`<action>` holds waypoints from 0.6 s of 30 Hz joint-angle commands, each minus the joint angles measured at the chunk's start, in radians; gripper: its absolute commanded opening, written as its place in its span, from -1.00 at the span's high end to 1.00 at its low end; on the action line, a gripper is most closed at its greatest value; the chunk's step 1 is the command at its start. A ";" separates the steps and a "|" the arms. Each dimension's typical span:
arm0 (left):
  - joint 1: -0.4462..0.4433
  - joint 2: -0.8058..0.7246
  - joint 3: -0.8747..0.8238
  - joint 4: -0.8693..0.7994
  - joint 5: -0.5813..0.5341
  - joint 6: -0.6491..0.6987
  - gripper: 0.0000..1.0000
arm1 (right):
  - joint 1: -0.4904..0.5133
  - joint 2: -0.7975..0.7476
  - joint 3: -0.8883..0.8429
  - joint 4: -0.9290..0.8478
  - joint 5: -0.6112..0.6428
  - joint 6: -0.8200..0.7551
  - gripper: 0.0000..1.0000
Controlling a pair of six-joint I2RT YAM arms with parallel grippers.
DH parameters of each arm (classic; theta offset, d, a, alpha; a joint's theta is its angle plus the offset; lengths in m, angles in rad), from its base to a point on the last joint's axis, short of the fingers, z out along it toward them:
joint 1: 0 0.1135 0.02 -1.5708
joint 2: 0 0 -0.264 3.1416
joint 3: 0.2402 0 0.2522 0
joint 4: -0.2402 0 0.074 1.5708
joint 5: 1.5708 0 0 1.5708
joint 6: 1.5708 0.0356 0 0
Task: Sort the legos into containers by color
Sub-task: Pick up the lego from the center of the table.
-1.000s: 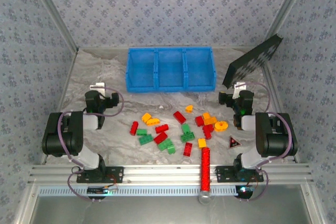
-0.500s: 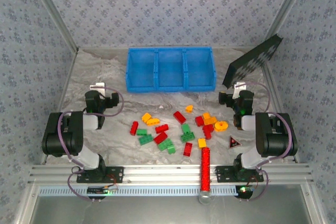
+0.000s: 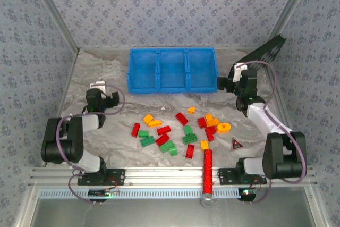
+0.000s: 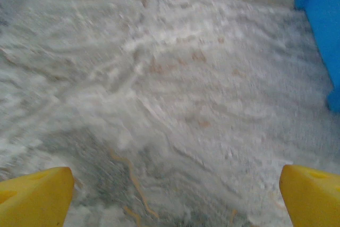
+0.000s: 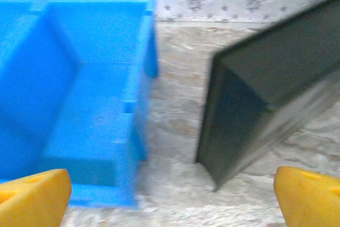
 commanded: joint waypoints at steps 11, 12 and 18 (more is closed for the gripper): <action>-0.225 -0.204 0.732 -1.006 -0.118 -0.105 -0.96 | 0.334 0.130 0.202 -0.586 0.107 0.640 -0.96; -0.244 -0.200 0.760 -1.043 -0.115 -0.095 -0.96 | 0.357 0.148 0.203 -0.582 0.096 0.668 -0.94; -0.350 -0.239 0.747 -1.075 -0.146 -0.054 -0.98 | 0.446 0.267 0.242 -0.553 0.087 0.717 -0.88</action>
